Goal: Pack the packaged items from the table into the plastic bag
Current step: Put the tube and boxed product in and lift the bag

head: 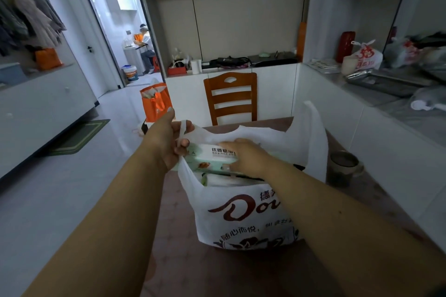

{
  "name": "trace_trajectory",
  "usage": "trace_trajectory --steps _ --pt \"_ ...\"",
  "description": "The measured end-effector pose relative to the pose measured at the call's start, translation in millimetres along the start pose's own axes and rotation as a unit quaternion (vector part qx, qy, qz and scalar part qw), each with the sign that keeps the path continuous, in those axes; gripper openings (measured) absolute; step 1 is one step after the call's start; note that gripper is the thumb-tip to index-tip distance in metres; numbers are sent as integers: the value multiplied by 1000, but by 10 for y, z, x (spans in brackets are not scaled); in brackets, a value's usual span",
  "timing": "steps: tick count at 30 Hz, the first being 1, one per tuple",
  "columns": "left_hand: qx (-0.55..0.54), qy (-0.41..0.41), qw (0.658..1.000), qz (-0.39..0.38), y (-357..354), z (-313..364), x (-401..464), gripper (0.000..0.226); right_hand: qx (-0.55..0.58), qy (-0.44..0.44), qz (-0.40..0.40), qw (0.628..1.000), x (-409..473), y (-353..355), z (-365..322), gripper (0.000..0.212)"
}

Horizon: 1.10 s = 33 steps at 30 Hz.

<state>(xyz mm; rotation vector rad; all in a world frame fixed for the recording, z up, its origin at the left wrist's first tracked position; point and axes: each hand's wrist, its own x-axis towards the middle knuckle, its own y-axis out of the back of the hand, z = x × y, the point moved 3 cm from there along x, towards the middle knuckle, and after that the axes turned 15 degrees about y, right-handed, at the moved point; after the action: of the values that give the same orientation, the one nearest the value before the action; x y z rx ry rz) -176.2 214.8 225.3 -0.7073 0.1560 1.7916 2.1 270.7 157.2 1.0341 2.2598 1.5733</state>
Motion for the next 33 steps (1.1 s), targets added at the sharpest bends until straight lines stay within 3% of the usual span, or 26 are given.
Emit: trace_trajectory --steps 3,7,12,16,17,19,21,22,23,25,27,29,30,33 --pt "3 -1 1000 1 -28 30 2 62 -63 24 38 997 69 214 -3 70" --pt "8 -4 1000 13 -58 65 -35 64 18 -38 -32 999 -79 80 187 68" --pt "-9 5 1000 26 63 68 -68 60 -122 -106 -35 986 -296 226 491 60" --pt "-4 -1 1000 19 -79 60 -93 60 61 -42 -75 994 -347 127 254 58" --pt "2 -6 1000 22 -119 65 -93 59 87 -29 -24 995 -366 164 188 56" --pt "14 -15 999 34 -155 67 -84 57 -44 -40 225 973 -459 443 110 45" --pt "15 -20 999 39 -145 67 -70 56 -274 -115 464 834 -716 753 65 35" --pt "13 -22 999 43 -134 63 -59 55 -325 -184 519 769 -855 850 101 41" --pt "11 -24 998 49 -127 60 -46 54 -312 -266 525 746 -960 918 205 55" --pt "6 -29 997 66 -139 42 -19 50 -167 -422 445 772 -1092 946 525 81" --pt "5 -40 996 80 -190 39 10 46 6 -460 362 811 -1065 871 759 71" --pt "8 -53 995 86 -279 63 28 42 124 -367 347 854 -884 835 794 43" --pt "10 -57 995 86 -339 83 33 40 155 -315 355 866 -776 844 772 40" --pt "16 -72 994 79 -531 160 49 43 240 -188 393 868 -471 1062 592 56"
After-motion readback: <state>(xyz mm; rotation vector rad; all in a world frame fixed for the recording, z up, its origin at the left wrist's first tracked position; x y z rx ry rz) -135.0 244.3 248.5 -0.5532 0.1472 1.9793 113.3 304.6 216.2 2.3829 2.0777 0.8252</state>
